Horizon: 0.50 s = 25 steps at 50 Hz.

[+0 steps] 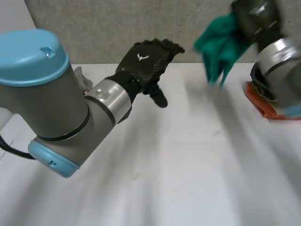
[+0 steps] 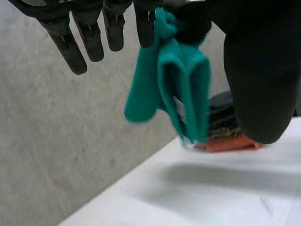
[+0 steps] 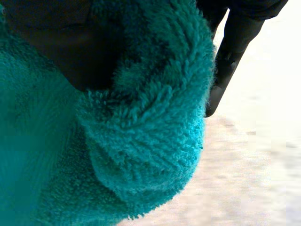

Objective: Fold the laundry.

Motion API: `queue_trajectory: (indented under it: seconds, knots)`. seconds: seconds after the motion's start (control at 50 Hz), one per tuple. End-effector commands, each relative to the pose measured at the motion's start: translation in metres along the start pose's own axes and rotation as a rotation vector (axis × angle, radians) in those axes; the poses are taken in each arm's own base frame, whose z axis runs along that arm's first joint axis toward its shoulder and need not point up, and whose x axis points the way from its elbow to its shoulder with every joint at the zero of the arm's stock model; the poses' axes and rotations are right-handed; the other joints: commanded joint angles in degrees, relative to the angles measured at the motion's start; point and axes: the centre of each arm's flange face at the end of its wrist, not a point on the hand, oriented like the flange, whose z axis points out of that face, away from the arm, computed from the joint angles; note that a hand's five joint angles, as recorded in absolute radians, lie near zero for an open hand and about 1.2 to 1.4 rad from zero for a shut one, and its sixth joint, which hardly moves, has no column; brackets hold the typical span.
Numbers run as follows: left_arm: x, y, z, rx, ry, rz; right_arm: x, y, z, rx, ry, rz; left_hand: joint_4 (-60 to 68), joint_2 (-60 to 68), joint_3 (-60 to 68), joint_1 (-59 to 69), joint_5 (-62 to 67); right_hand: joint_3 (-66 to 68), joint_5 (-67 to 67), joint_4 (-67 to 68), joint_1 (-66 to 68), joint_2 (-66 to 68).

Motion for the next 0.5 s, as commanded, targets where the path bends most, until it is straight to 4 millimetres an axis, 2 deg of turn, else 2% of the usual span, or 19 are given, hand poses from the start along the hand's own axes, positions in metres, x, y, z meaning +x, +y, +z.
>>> queue_trajectory:
  seconds: [0.02, 0.06, 0.08, 0.14, 0.16, 0.18, 0.22, 0.24, 0.3, 0.32, 0.38, 0.46, 0.5]
  knots:
    - [0.014, -0.019, 0.000, 0.058, 0.035, 0.000, 0.155, 0.048, 0.019, 0.078, 0.207, 0.119, -1.09, -1.13, -1.18, -1.39, -1.54, 12.63, 16.00, 11.45, 20.80, 13.87]
    - [0.016, -0.020, 0.000, 0.060, 0.039, 0.000, 0.168, 0.065, 0.019, 0.089, 0.212, 0.151, -1.09, -1.13, -1.18, -1.39, -1.54, 12.63, 16.00, 11.45, 20.80, 13.87]
    - [0.019, -0.020, -0.001, 0.061, 0.048, 0.001, 0.179, 0.083, 0.018, 0.110, 0.208, 0.176, -1.09, -1.13, -1.18, -1.39, -1.54, 12.63, 16.00, 11.45, 20.80, 13.87]
    - [0.022, -0.018, -0.001, 0.056, 0.055, -0.002, 0.190, 0.115, 0.011, 0.118, 0.204, 0.176, -0.93, -0.96, -1.01, -1.22, -1.37, 12.63, 16.00, 11.45, 20.80, 13.87]
    - [0.023, -0.016, -0.001, 0.050, 0.060, -0.003, 0.196, 0.143, 0.001, 0.098, 0.204, 0.172, -0.93, -0.96, -1.01, -1.22, -1.37, 12.63, 16.00, 11.45, 20.80, 13.87]
    - [0.023, -0.014, -0.001, 0.046, 0.064, -0.003, 0.198, 0.158, -0.006, 0.078, 0.205, 0.175, -0.76, -0.79, -0.85, -1.05, -1.21, 12.63, 16.00, 11.45, 20.80, 13.87]
    - [0.024, -0.011, -0.001, 0.037, 0.067, -0.004, 0.199, 0.185, -0.021, 0.035, 0.200, 0.188, -0.76, -0.79, -0.85, -1.05, -1.20, 12.63, 16.00, 11.45, 20.80, 13.87]
    - [0.025, -0.007, -0.001, 0.025, 0.071, -0.007, 0.199, 0.208, -0.037, -0.015, 0.187, 0.204, -0.76, -0.79, -0.85, -1.05, -1.20, 12.63, 16.00, 11.45, 20.80, 13.87]
    - [0.027, -0.003, -0.002, 0.012, 0.079, -0.010, 0.189, 0.239, -0.059, -0.085, 0.146, 0.239, -0.76, -0.79, -0.85, -1.05, -1.20, 12.63, 16.00, 11.45, 20.80, 13.87]
    - [0.031, -0.002, -0.003, 0.010, 0.088, -0.010, 0.180, 0.255, -0.072, -0.126, 0.109, 0.265, -0.76, -0.79, -0.85, -1.05, -1.20, 12.63, 16.00, 11.45, 20.80, 13.87]
    - [0.036, 0.000, -0.004, 0.003, 0.099, -0.012, 0.168, 0.273, -0.090, -0.177, 0.056, 0.297, -0.93, -0.96, -1.01, -1.22, -1.37, 12.63, 16.00, 11.45, 20.80, 13.87]
    - [0.045, 0.001, -0.008, -0.001, 0.123, -0.017, 0.178, 0.282, -0.113, -0.215, 0.073, 0.264, -1.43, -1.46, -1.52, -1.72, -1.88, 12.63, 16.00, 11.45, 20.80, 13.87]
    - [0.050, -0.001, -0.010, 0.003, 0.136, -0.015, 0.183, 0.277, -0.114, -0.209, 0.078, 0.239, -1.43, -1.46, -1.52, -1.72, -1.88, 12.63, 16.00, 11.45, 20.80, 13.87]
